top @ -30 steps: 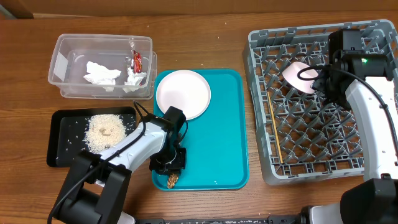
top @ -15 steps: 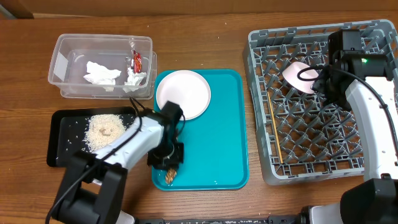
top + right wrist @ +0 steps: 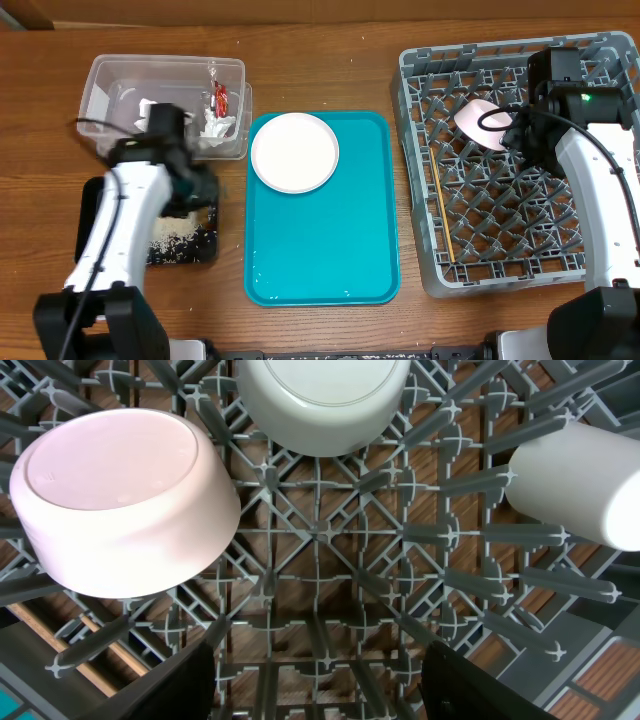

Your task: Sort waste into correct bins and load items into the dishwasher

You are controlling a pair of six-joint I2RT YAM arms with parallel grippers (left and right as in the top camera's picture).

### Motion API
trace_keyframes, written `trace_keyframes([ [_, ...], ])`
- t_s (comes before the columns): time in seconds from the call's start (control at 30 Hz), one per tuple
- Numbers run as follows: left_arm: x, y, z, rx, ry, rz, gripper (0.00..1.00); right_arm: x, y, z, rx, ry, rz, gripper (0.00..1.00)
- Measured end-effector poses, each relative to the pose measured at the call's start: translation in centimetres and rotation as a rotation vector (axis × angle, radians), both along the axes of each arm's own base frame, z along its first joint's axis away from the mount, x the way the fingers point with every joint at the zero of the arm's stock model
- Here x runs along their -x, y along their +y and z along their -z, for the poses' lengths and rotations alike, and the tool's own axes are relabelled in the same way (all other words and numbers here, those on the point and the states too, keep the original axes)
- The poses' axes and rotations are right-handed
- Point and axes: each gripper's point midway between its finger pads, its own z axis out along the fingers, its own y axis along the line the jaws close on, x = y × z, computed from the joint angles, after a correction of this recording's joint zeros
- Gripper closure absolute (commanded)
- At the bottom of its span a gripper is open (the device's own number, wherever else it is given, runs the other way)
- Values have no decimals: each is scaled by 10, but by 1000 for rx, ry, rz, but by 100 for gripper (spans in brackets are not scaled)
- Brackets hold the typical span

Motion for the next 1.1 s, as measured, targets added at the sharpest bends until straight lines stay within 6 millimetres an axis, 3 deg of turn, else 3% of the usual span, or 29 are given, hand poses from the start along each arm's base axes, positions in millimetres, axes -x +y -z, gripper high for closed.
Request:
trace_keyframes([
  [0.2,-5,80,-5,-82,-82,-222,96,0,0,0,1,1,-2,32],
  [0.4,0,123,6,-107,-84,-341,96,0,1,0,-4,1,-3,32],
  [0.67,10,127,46,-79,43,-361,92,0,1,0,-6,1,-5,32],
  [1.1,14,125,65,-64,99,-358,84,2,1,1,-6,8,-3,32],
])
